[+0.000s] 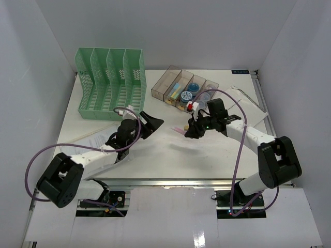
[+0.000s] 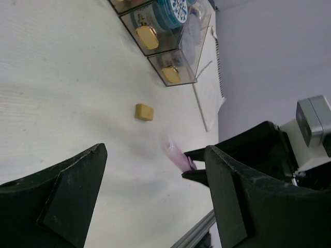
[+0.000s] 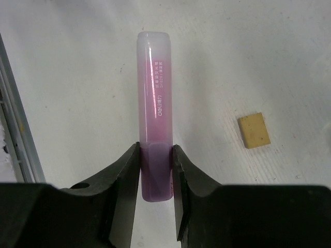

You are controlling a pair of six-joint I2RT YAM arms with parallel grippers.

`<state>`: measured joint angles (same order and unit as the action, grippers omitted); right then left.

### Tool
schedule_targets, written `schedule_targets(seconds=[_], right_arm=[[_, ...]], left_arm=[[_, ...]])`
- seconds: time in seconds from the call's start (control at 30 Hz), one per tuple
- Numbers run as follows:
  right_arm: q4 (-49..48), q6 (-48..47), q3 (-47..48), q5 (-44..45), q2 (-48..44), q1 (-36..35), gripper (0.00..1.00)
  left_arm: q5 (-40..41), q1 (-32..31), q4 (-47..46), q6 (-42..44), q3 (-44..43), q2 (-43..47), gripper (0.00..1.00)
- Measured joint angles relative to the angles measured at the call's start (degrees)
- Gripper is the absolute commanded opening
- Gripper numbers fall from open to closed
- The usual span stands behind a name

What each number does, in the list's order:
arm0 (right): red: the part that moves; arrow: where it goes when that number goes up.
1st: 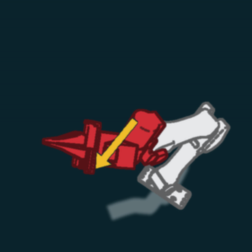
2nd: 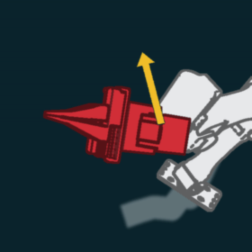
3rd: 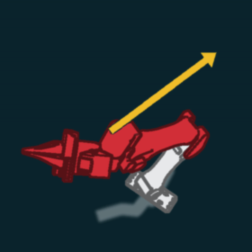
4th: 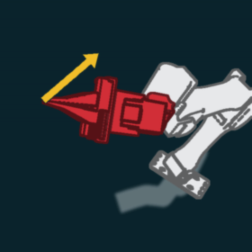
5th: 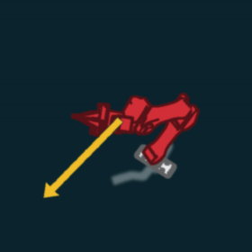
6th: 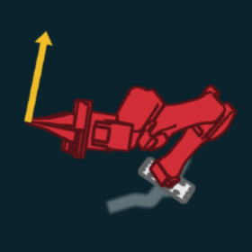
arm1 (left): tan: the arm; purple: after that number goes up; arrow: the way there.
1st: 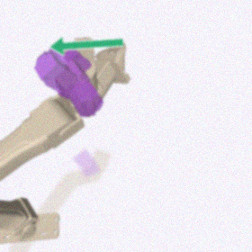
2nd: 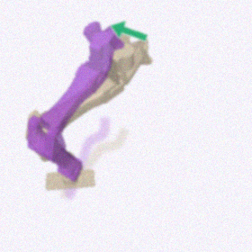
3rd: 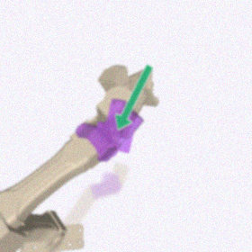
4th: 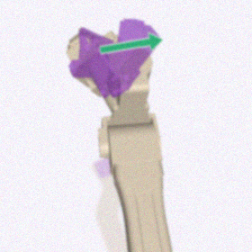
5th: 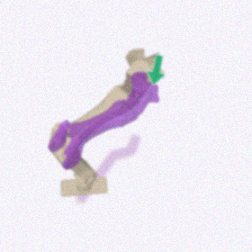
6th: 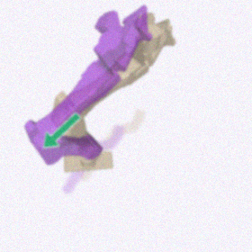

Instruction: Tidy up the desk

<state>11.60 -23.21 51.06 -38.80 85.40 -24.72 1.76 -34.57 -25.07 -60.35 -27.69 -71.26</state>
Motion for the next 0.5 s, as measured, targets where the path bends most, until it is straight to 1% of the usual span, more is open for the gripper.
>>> schedule_targets(seconds=[0.13,0.27,0.37,0.43,0.5], right_arm=[[-6.5,8.9,-1.4,2.1,-2.2,0.0,0.08],[-12.5,15.8,-1.5,3.0,-2.5,0.0,0.08],[-15.8,19.9,-1.6,3.0,-2.4,0.0,0.08],[-17.7,22.1,-1.7,2.9,-2.2,0.0,0.08],[-19.5,23.9,-1.7,2.7,-1.9,0.0,0.08]], left_arm=[[-0.9,-0.1,-5.4,-5.1,-4.0,-7.6,0.86],[-1.2,-0.6,-9.4,-7.8,-7.1,-11.2,0.82],[-1.9,-1.2,-11.3,-9.3,-8.5,-13.3,0.76],[-2.6,-1.6,-12.0,-10.1,-9.5,-15.2,0.69],[-3.0,-2.0,-12.2,-10.7,-10.4,-16.7,0.66]])
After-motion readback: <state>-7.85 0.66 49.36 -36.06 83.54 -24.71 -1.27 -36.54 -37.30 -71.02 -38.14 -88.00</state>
